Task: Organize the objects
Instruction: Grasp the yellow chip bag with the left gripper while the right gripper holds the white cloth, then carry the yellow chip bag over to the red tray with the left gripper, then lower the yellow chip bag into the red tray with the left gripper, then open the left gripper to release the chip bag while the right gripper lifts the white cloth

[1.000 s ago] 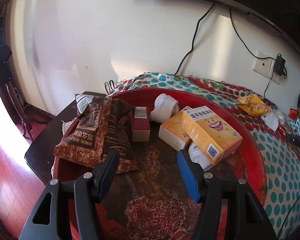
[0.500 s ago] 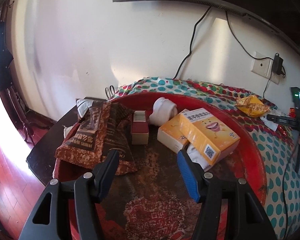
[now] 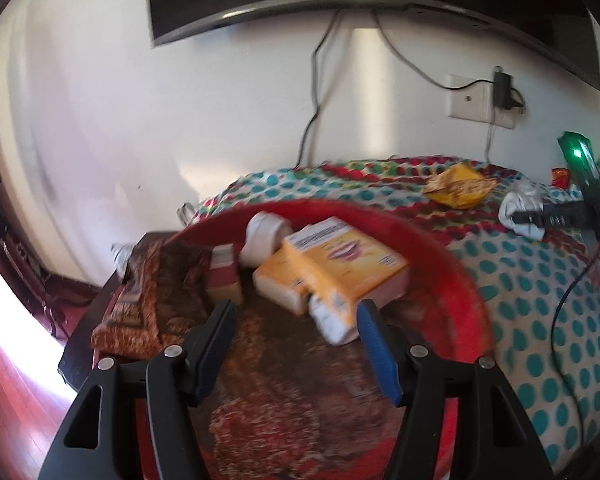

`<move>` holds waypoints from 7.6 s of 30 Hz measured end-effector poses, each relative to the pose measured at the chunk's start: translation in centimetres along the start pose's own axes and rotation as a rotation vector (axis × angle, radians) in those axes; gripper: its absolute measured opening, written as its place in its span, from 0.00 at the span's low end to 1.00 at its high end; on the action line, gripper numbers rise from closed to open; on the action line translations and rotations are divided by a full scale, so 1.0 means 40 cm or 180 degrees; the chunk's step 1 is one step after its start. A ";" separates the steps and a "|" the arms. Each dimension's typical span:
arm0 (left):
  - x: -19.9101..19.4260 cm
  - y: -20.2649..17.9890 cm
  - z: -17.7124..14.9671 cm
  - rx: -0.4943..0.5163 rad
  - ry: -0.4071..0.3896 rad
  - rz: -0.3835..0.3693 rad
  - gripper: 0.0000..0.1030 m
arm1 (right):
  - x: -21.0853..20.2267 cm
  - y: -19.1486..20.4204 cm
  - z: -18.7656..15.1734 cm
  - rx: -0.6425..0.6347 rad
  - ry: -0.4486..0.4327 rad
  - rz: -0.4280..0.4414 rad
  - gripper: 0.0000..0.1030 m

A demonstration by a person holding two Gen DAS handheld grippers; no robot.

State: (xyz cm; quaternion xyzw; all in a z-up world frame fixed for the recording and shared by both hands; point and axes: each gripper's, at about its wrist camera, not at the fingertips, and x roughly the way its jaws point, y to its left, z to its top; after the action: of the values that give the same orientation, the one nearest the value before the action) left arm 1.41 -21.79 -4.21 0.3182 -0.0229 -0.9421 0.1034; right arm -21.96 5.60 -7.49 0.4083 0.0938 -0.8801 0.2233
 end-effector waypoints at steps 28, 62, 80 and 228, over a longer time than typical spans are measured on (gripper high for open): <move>0.492 -0.632 0.455 0.1212 0.1322 -0.0600 0.77 | -0.087 -0.007 -0.180 -0.0278 0.0178 0.0267 0.70; 0.341 -0.598 0.289 0.0884 0.1062 -0.0436 0.62 | -0.093 -0.035 -0.175 -0.0051 0.0047 0.0234 0.41; 0.072 -0.570 0.154 0.0593 0.0535 -0.0243 0.62 | -0.081 -0.044 -0.178 -0.0014 0.0105 0.0068 0.45; 0.060 0.110 -0.043 -0.0516 0.0443 0.0244 0.66 | -0.076 0.019 -0.177 -0.0457 0.0051 -0.0460 0.45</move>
State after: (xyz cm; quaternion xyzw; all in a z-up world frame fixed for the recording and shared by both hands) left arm 1.38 -26.57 -6.54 0.3724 0.0485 -0.9118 0.1661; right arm -15.09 8.36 -9.73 0.3904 0.1877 -0.8817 0.1871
